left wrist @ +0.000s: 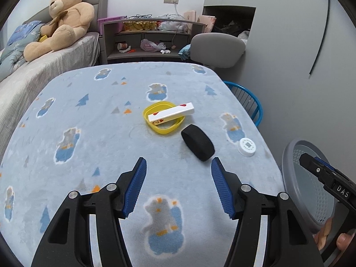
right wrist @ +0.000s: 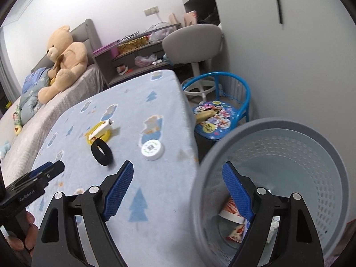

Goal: Collect trash
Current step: 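Grasp the white round QR-code lid with the right gripper while the left gripper approaches the black band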

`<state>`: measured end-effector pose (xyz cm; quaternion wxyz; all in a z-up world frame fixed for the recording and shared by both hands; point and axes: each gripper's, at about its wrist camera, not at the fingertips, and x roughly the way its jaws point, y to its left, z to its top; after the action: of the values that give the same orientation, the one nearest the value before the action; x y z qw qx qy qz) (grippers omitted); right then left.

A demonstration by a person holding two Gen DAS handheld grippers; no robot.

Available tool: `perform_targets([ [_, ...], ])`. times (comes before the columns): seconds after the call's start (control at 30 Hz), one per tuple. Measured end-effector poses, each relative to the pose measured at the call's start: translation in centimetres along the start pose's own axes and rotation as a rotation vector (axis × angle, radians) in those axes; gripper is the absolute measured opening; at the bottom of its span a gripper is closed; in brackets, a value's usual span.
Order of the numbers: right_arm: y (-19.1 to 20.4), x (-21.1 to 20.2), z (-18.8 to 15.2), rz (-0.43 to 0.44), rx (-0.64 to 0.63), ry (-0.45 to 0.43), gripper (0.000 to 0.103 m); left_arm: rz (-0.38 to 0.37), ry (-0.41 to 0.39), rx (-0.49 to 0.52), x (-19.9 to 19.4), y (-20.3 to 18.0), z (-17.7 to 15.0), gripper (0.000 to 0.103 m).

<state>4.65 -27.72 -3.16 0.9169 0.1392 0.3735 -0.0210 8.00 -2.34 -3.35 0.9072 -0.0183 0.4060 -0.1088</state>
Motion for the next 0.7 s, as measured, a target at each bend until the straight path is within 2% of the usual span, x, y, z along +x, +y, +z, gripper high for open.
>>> perform_targets([
  [0.3, 3.1, 4.1, 1.4, 0.013, -0.055, 0.051, 0.081, 0.025, 0.028, -0.059, 2.6, 2.9, 0.4, 0.058],
  [0.57, 4.7, 8.7, 1.4, -0.047, -0.099, 0.128, 0.08, 0.027, 0.05, -0.084, 3.8, 4.1, 0.3, 0.058],
  [0.7, 4.8, 9.9, 1.4, -0.066, -0.09, 0.156, 0.077, 0.025, 0.051, -0.082, 3.9, 4.1, 0.3, 0.058],
])
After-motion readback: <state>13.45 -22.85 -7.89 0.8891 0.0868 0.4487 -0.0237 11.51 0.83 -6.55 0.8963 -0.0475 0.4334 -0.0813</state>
